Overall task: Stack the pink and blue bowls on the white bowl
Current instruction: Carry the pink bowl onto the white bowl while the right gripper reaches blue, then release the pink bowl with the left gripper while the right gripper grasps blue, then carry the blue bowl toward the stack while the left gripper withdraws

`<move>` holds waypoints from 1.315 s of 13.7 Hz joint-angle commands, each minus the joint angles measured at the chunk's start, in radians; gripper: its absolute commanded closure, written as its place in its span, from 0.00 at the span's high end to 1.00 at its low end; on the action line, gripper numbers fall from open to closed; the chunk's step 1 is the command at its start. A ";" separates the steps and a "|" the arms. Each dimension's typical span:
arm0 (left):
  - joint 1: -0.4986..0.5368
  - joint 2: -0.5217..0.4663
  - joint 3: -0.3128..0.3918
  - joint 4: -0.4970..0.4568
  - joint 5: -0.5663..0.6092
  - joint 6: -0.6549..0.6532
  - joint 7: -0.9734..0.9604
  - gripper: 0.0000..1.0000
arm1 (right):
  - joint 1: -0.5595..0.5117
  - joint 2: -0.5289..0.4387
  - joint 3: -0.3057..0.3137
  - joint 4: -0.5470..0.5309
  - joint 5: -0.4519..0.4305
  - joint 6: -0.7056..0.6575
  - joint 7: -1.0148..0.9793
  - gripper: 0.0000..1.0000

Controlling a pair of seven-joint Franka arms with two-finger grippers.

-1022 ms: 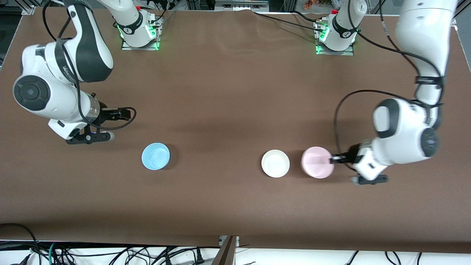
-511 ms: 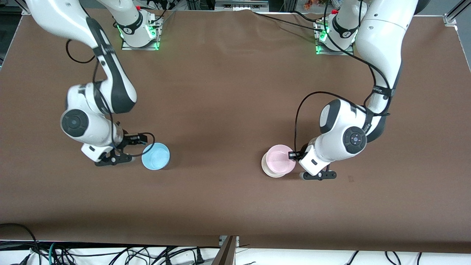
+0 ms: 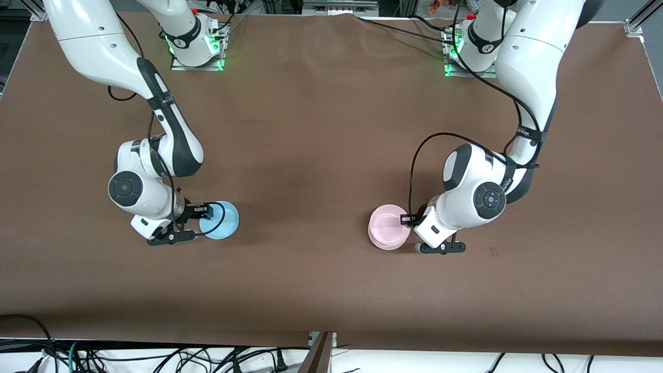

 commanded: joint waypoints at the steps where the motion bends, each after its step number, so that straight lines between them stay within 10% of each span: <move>1: -0.010 0.029 -0.007 0.032 0.026 0.013 -0.027 0.00 | 0.000 0.024 0.004 0.018 0.015 0.020 -0.017 0.42; 4: -0.011 0.030 -0.008 0.028 0.027 0.014 -0.027 0.00 | 0.005 0.025 0.005 0.027 0.059 0.017 -0.006 0.00; 17: -0.004 0.057 -0.008 0.021 0.057 0.042 -0.018 0.00 | 0.232 0.037 0.017 0.288 0.149 -0.195 0.547 0.00; 18: -0.004 0.060 -0.008 0.022 0.046 0.042 -0.029 0.21 | 0.253 0.044 0.017 0.300 0.152 -0.195 0.587 0.00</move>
